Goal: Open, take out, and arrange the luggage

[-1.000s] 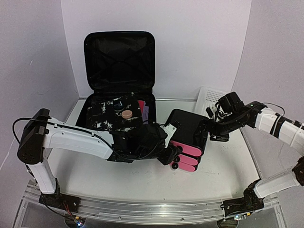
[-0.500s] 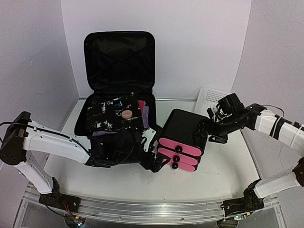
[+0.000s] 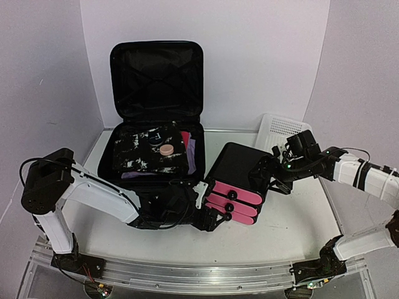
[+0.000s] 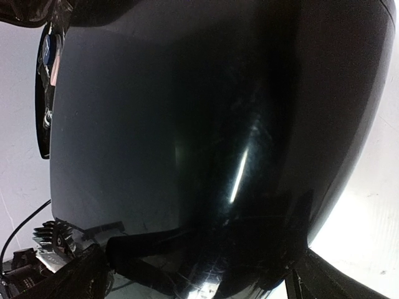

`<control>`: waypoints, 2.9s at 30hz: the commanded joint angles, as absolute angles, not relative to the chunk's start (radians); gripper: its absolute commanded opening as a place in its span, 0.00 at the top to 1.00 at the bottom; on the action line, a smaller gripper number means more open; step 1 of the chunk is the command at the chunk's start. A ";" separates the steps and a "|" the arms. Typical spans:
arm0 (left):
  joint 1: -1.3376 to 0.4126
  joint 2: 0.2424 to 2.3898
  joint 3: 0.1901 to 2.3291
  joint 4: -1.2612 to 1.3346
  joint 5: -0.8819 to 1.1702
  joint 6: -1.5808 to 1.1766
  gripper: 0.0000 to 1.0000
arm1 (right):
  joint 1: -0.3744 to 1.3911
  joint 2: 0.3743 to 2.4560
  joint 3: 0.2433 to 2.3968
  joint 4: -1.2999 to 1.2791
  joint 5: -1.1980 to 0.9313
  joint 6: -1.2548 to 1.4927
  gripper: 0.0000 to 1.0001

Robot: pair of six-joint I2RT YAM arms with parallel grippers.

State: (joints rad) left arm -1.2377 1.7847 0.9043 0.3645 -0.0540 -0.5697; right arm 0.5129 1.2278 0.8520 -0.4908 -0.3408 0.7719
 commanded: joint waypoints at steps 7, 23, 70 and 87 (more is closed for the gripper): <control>-1.218 1.848 0.988 0.449 -0.089 -0.691 0.31 | 0.542 1.194 0.821 -0.500 -0.288 0.813 0.02; -1.215 1.935 0.999 0.577 -0.075 -0.800 0.43 | 0.556 1.214 0.837 -0.497 -0.281 0.807 0.02; -1.401 2.057 1.009 0.916 -0.639 -0.061 0.34 | 0.574 1.213 0.887 -0.577 -0.215 0.759 0.02; -1.393 2.103 1.048 0.910 -0.654 -0.025 0.50 | 0.575 1.226 0.903 -0.576 -0.213 0.755 0.02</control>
State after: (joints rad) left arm -1.3968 2.1002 1.0138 0.8654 -0.6334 -0.0399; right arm 0.5621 1.2160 0.8722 -0.5255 -0.2409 0.7883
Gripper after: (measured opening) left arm 0.511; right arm 0.984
